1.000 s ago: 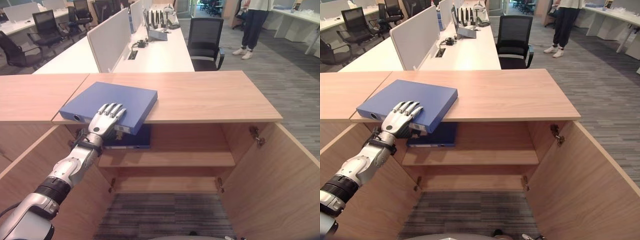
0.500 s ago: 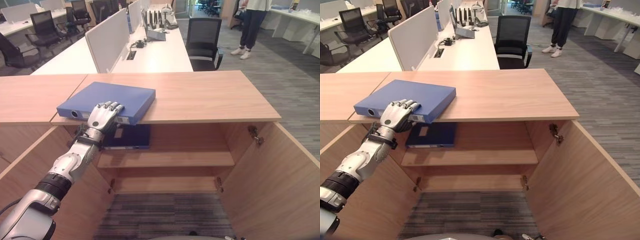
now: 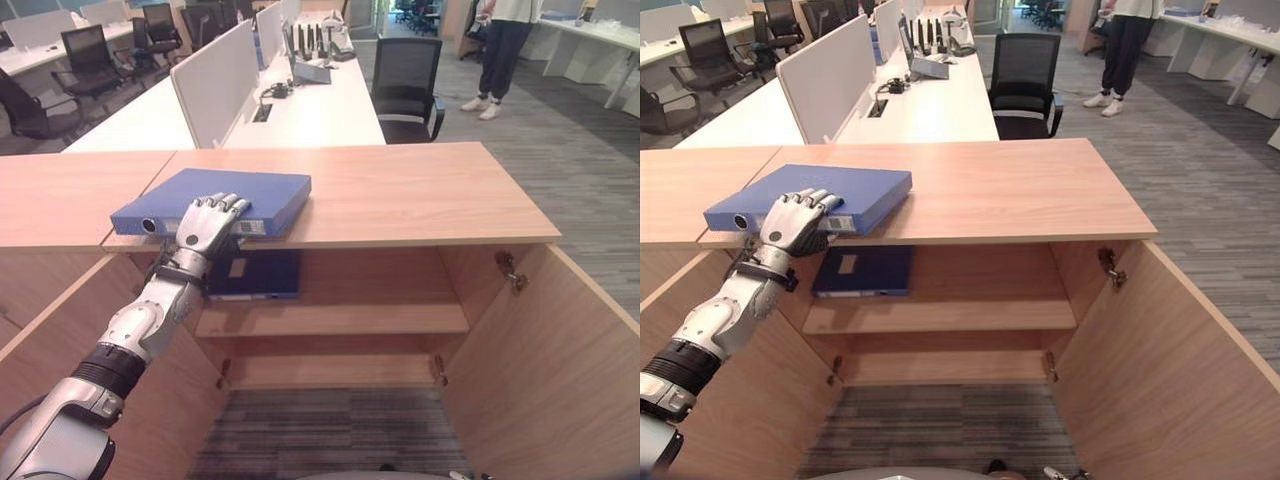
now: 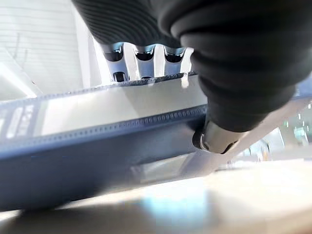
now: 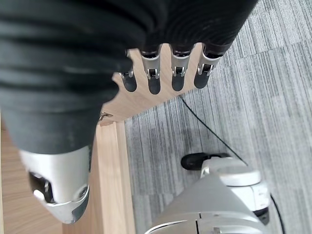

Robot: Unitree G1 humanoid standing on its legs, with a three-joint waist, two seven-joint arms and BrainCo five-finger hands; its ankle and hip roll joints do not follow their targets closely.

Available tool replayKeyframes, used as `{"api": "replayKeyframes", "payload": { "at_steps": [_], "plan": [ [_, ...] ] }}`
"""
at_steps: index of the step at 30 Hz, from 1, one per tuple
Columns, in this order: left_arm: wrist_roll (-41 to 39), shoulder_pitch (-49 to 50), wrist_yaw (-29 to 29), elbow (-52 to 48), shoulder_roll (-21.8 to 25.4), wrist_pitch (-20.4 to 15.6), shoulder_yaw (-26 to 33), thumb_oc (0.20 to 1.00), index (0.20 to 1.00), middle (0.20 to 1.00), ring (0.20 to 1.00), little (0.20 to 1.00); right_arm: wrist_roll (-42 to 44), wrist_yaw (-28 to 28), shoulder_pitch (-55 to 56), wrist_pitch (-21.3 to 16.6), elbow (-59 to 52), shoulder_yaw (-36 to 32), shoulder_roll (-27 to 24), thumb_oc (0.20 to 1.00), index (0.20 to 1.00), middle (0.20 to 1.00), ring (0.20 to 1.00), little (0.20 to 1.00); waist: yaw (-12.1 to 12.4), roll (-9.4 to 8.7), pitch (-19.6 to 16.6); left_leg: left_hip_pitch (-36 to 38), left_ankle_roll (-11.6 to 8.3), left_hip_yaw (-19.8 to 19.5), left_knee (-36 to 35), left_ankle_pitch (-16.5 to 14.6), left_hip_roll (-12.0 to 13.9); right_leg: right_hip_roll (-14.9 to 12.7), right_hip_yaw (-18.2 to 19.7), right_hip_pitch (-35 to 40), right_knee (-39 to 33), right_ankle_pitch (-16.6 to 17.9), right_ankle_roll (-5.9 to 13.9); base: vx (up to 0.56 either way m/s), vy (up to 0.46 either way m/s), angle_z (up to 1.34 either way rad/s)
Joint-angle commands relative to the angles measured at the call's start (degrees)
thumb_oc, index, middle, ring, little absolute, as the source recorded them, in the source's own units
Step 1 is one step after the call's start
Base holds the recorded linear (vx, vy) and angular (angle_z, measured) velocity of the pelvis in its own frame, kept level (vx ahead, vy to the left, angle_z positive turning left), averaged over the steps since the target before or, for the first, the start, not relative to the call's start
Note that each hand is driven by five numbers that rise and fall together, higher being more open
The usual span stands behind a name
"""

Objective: Put the empty folder in the office cabinet

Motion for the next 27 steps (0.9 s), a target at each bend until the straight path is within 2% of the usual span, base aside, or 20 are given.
{"api": "replayKeyframes", "payload": {
  "at_steps": [1,7,8,12,14,18,21,25,27],
  "plan": [
    [-6.89,-10.19,3.48,-2.75,2.03,-0.08,7.24,0.2,0.2,0.2,0.2,0.2,1.02,-0.06,-4.67,-0.31,-0.19,-0.32,1.01,1.0,1.0,1.0,1.0,1.0,0.61,0.61,3.49,2.52,-0.67,-4.0,0.76,-4.7,0.63,-1.41,-0.09,5.75,3.53,-9.13,4.2,-0.02,-0.016,0.06],
    [-14.74,-6.76,5.05,-14.97,0.14,-3.62,17.56,0.2,0.2,0.2,0.2,0.2,2.02,0.79,-5.55,-0.45,-1.66,0.31,2.04,1.0,1.0,1.0,1.0,1.0,1.98,0.74,3.18,1.9,-0.58,-4.66,0.76,-4.29,0.37,-1.75,-0.89,5.83,3.49,-9.14,3.96,-0.04,-0.017,0.05],
    [-14.77,-6.39,4.88,-15.37,0.13,-3.54,17.93,0.2,0.2,0.2,0.2,0.2,2.01,0.79,-5.57,-0.45,-1.68,0.39,1.96,1.0,1.0,1.0,1.0,1.0,1.87,0.76,3.32,1.63,-0.55,-4.58,0.76,-3.61,0.33,-1.78,-0.93,5.51,3.63,-8.6,3.87,-0.02,-0.011,0.11],
    [-19.01,-2.46,3.89,-22.48,-1.74,-6.03,22.7,0.2,0.2,0.2,0.2,0.2,1.82,1.22,-5.68,-0.43,-2.04,0.82,2.64,1.0,1.0,1.0,1.0,1.0,2.64,0.88,3.07,1.44,-0.56,-4.96,0.76,-4.03,0.1,-1.85,-1.45,5.99,2.91,-8.83,3.85,-0.03,-0.013,0.09],
    [-23.67,-0.04,2.58,-26.21,-3.06,-8.02,25.41,0.2,0.2,0.2,0.2,0.2,1.66,1.44,-5.63,-0.31,-1.89,0.92,2.83,1.0,1.0,1.0,1.0,1.0,3.22,0.86,3.2,0.76,-0.52,-5.24,0.76,-3.12,-0.12,-1.83,-1.98,5.7,2.82,-8.16,3.65,-0.04,-0.024,0.1],
    [-32.03,2.31,2.33,-29.55,-4.44,-10.55,28.18,0.2,0.2,0.2,0.2,0.2,1.83,1.59,-5.85,0.01,-1.64,1.01,2.83,1.0,1.0,1.0,1.0,1.0,3.87,1.04,3.1,0.54,-0.51,-5.91,0.76,-3.53,-0.32,-1.86,-2.31,6.05,2.7,-8.63,3.59,-0.02,-0.021,0.06],
    [-41.69,5.19,-0.53,-32.33,-5.92,-14.01,30.33,0.2,0.2,0.2,0.2,0.2,2.0,1.9,-6.08,0.31,-1.42,0.78,2.71,1.0,1.0,1.0,1.0,1.0,4.49,1.18,3.32,0.1,-0.42,-6.22,0.76,-2.73,-0.5,-1.91,-2.73,5.74,2.87,-8.09,3.4,-0.03,-0.015,0.1],
    [-57.22,9.46,-7.72,-35.4,-7.77,-17.49,33.22,0.2,0.2,0.2,0.2,0.2,1.82,2.68,-6.17,0.75,-1.47,0.99,2.37,1.0,1.0,1.0,1.0,1.0,5.16,1.39,3.24,0.16,-0.41,-6.66,0.76,-3.23,-0.5,-1.96,-3.18,6.41,2.53,-8.66,3.35,0.0,-0.014,0.08],
    [-60.37,10.68,-10.0,-36.51,-8.12,-17.87,34.02,0.2,0.2,0.2,0.2,0.2,1.78,2.96,-6.22,0.82,-1.48,0.89,2.32,1.0,1.0,1.0,1.0,1.0,5.39,1.42,3.36,-0.21,-0.36,-6.67,0.76,-2.48,-0.61,-2.0,-3.29,6.09,2.68,-8.13,3.23,0.0,-0.003,0.02]
  ]
}}
